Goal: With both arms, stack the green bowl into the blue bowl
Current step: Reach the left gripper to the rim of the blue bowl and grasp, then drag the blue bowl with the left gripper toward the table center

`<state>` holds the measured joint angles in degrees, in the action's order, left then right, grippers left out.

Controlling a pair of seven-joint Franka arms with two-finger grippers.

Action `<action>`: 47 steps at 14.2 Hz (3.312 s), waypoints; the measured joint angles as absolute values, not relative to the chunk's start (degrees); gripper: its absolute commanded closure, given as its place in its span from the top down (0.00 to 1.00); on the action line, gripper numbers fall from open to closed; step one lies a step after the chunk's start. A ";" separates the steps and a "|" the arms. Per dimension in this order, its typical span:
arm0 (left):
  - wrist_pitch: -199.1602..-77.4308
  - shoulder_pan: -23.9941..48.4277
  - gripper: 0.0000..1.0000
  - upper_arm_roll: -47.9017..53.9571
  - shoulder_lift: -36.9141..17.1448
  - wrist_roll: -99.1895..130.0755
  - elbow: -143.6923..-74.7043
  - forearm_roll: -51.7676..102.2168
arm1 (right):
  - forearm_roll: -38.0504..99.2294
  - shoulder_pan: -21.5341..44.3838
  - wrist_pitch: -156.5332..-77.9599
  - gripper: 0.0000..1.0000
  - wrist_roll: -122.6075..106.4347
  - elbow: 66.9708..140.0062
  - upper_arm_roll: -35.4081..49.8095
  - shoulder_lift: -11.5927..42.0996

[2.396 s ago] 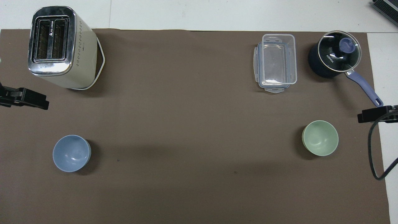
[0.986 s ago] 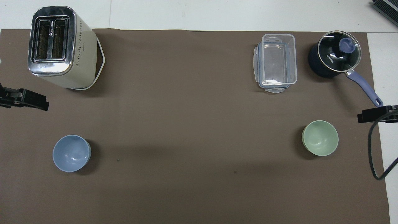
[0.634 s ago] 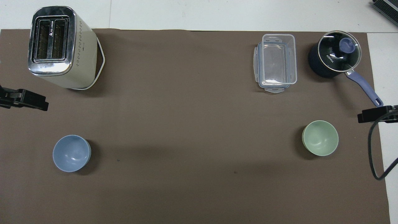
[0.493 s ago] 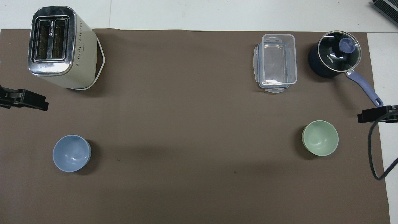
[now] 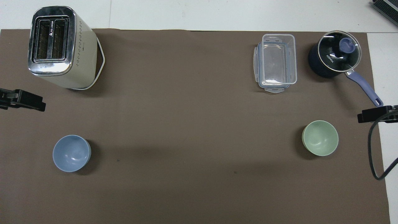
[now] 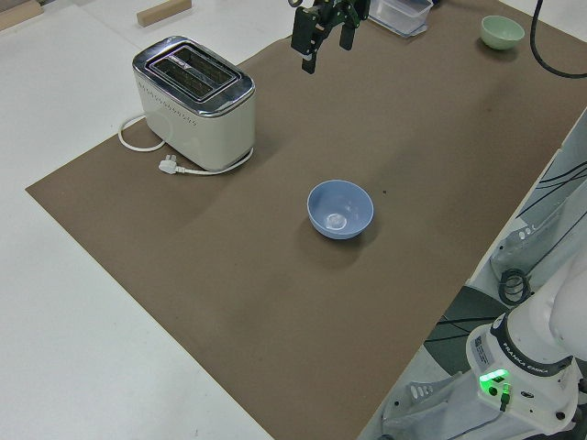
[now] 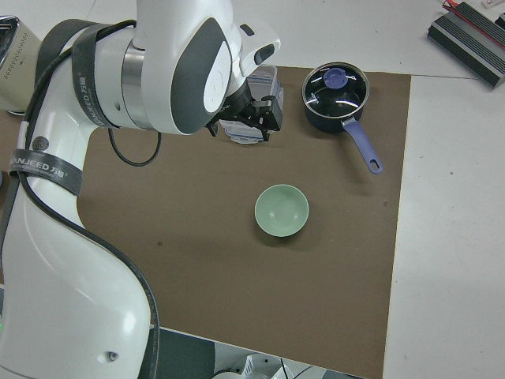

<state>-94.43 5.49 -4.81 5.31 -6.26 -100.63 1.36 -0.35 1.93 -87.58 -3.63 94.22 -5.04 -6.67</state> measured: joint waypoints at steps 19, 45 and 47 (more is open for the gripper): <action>-117.55 -5.92 1.00 -5.03 10.32 -25.21 -131.81 9.48 | -0.35 1.93 -87.57 1.00 -3.63 94.22 -5.04 -6.67; -124.41 -11.69 0.00 -4.84 3.81 -36.16 -137.58 17.49 | -0.35 1.93 -87.58 1.00 -3.63 94.22 -5.04 -6.67; -124.07 -11.69 0.00 -4.79 5.05 -36.47 -137.58 17.50 | -0.35 1.93 -87.57 1.00 -3.63 94.22 -5.04 -6.67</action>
<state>-124.07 -11.69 -4.79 5.05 -36.47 -137.58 17.50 -0.35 1.93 -87.57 -3.63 94.22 -5.04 -6.67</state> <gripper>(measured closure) 0.960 0.000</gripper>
